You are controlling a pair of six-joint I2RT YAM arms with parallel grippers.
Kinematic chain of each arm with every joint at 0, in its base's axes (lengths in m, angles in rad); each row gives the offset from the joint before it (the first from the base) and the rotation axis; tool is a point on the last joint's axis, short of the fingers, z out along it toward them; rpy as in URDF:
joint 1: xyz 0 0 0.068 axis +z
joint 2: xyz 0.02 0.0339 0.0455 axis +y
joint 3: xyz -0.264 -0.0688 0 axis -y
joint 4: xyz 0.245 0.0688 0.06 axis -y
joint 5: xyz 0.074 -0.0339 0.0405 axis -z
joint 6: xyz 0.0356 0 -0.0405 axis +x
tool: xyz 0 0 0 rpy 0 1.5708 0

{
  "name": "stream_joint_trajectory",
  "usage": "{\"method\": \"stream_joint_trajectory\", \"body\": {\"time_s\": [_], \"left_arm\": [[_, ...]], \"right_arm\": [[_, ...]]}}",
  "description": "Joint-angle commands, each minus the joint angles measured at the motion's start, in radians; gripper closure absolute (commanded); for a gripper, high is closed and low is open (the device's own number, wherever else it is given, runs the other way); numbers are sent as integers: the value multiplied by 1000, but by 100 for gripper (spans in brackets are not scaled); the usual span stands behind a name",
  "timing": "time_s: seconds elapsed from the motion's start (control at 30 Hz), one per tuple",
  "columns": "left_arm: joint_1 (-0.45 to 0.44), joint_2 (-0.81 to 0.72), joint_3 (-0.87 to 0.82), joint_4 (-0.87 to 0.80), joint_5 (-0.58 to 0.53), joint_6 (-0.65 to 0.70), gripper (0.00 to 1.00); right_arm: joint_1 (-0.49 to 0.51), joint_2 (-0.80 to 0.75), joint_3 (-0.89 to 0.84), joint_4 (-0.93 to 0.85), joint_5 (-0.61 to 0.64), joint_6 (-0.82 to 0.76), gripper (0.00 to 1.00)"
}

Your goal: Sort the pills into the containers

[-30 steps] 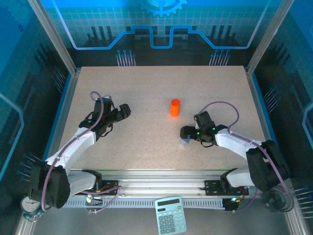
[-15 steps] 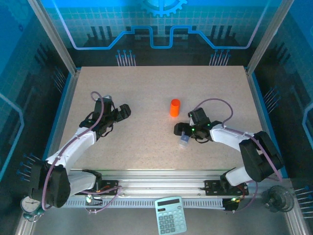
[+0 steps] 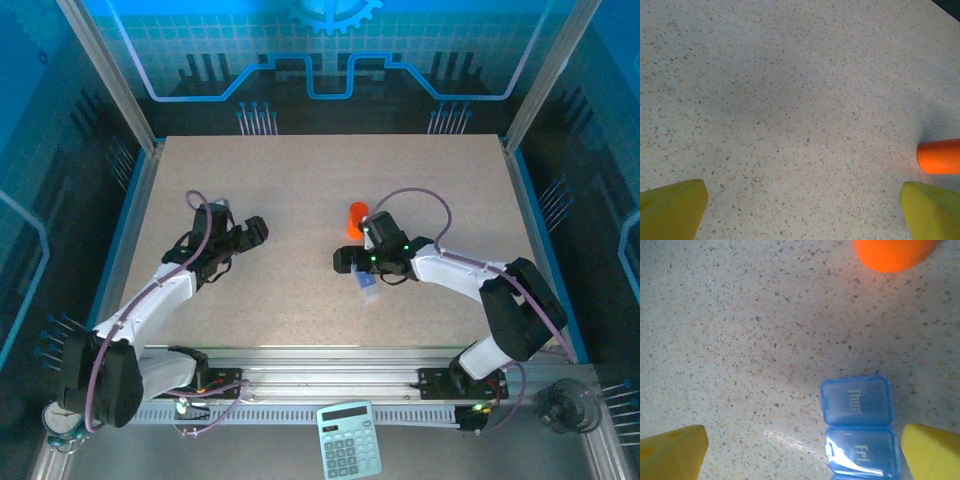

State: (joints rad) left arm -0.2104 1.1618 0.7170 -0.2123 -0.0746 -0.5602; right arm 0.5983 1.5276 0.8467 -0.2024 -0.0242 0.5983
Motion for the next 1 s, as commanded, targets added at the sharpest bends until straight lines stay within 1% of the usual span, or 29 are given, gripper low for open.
{"method": "stream_joint_trajectory", "body": {"time_s": [0.0, 0.13, 0.33, 0.4, 0.6, 0.67, 0.83, 0.97], "left_arm": [[6, -14, -8, 10, 64, -34, 1], [2, -2, -4, 22, 56, -115, 1], [-3, 0, 15, 12, 68, -159, 1], [-4, -2, 12, 19, 80, -168, 1], [-9, -1, 6, 36, 120, -192, 1], [-13, -2, 3, 34, 121, -190, 1], [-18, -2, -6, 30, 122, -185, 1], [-20, 3, -5, 31, 123, -183, 1]], "right_arm": [[16, -73, 7, -86, 114, -80, 0], [23, -110, -32, -120, 193, -166, 0], [32, -130, -100, -90, 212, -249, 0], [38, -134, -121, -60, 206, -261, 4], [50, -97, -145, 7, 149, -274, 23], [61, -85, -142, 12, 145, -277, 26], [87, -58, -140, 18, 161, -279, 26], [94, -39, -140, 15, 190, -270, 21]]}}
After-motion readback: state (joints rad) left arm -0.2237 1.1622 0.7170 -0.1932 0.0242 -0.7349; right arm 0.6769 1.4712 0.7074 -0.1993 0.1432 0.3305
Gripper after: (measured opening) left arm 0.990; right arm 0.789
